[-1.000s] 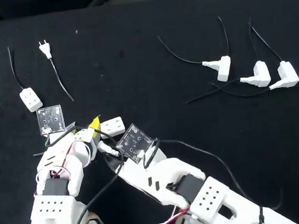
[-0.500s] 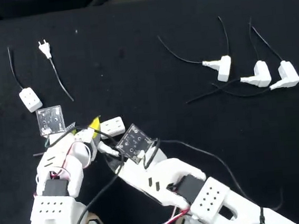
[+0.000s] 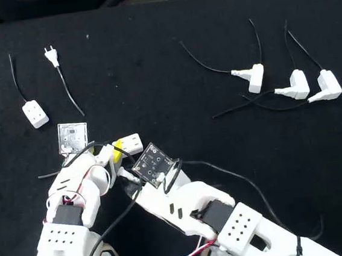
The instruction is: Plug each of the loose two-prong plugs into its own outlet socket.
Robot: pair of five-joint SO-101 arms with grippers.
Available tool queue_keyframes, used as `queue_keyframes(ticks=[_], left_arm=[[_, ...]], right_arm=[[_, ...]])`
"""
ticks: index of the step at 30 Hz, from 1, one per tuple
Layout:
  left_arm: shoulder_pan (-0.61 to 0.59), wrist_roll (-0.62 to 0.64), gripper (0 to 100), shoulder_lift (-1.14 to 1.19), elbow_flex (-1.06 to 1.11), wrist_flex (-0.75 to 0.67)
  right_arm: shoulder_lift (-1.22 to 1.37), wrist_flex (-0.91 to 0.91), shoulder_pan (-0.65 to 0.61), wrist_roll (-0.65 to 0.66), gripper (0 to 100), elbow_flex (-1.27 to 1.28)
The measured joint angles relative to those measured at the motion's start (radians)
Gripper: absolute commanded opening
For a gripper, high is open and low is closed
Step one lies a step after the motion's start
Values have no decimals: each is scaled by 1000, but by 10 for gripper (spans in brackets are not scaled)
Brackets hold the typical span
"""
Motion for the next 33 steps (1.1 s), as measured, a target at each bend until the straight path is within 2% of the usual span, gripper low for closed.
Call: queue_keyframes(ticks=[5, 8, 14, 24, 28, 33], left_arm=[[-34, 0, 234, 5, -2, 9], [-103, -3, 234, 14, -2, 11], [-158, 52, 234, 14, -2, 11], [-166, 55, 234, 14, -2, 11], [-166, 55, 234, 15, -2, 14], [-204, -3, 234, 37, -118, 176]], right_arm=[[-5, 75, 0, 2, 11, -5], [-20, 170, 2, 55, 11, -28], [3, 253, 37, 80, 11, -71], [416, 255, 127, 80, 11, -296], [489, 310, 170, 80, 11, -376], [500, 436, 249, 55, 11, -468]])
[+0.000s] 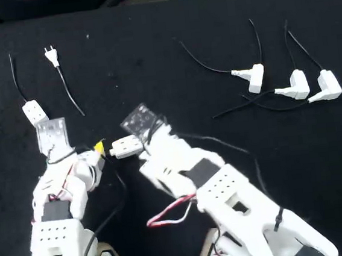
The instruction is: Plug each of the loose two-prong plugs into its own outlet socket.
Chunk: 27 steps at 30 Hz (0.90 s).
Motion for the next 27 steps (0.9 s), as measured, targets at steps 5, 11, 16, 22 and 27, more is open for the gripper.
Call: queue_keyframes(ticks=[5, 11, 16, 22, 27], left_arm=[[-5, -6, 234, 160, -98, 28], [-5, -6, 234, 489, -270, -2], [-5, -6, 234, 798, -446, -14], [-5, -6, 234, 1062, -588, -14], [40, -3, 234, 1069, -597, -14]], right_arm=[[5, 25, 48, -3, 11, -11], [5, 25, 55, -3, 11, -11], [6, 25, 55, -3, 11, -11], [23, 21, 55, -3, 11, -11], [160, -12, 55, -5, 11, -71]])
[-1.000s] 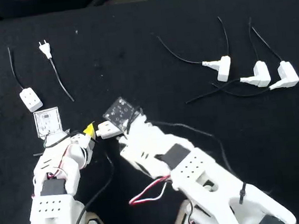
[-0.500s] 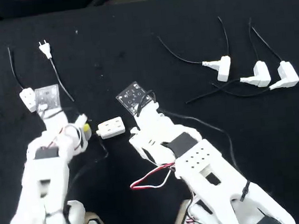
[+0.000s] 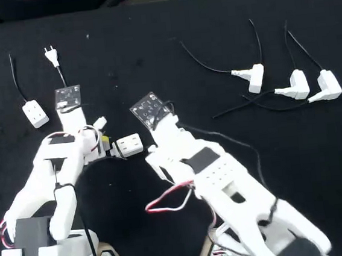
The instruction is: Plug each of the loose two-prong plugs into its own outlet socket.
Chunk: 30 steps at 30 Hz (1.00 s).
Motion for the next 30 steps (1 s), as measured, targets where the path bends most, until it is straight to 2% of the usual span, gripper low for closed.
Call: queue_keyframes(ticks=[12, 17, 21, 30], left_arm=[[133, -2, 234, -112, 101, -2], [138, -2, 234, -227, 176, -2], [115, -5, 234, -301, 219, 0], [103, -5, 234, -342, 235, 0]], right_arm=[[209, -34, 40, 2, 11, -112], [221, -44, 44, 17, 10, -112], [236, -46, 118, 64, 10, -175], [396, -46, 146, 77, 10, -282]])
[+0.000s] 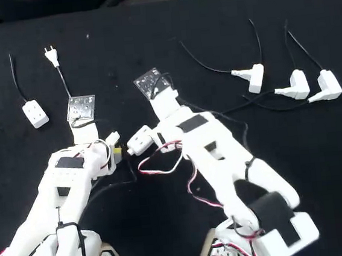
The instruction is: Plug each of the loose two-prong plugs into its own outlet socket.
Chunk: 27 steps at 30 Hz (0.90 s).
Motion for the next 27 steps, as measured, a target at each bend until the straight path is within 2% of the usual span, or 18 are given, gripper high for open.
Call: queue_keyframes(ticks=[9, 16, 20, 27], left_arm=[[0, 0, 234, 0, 0, 0], [-5, 0, 234, 0, 0, 0], [-2, 0, 234, 0, 0, 0], [-2, 0, 234, 0, 0, 0]], right_arm=[[12, -2, -2, 3, 10, -12], [5, 91, -118, 28, 10, -12], [-61, 112, -160, 29, 10, 25], [-227, 118, -158, 28, 10, 94]])
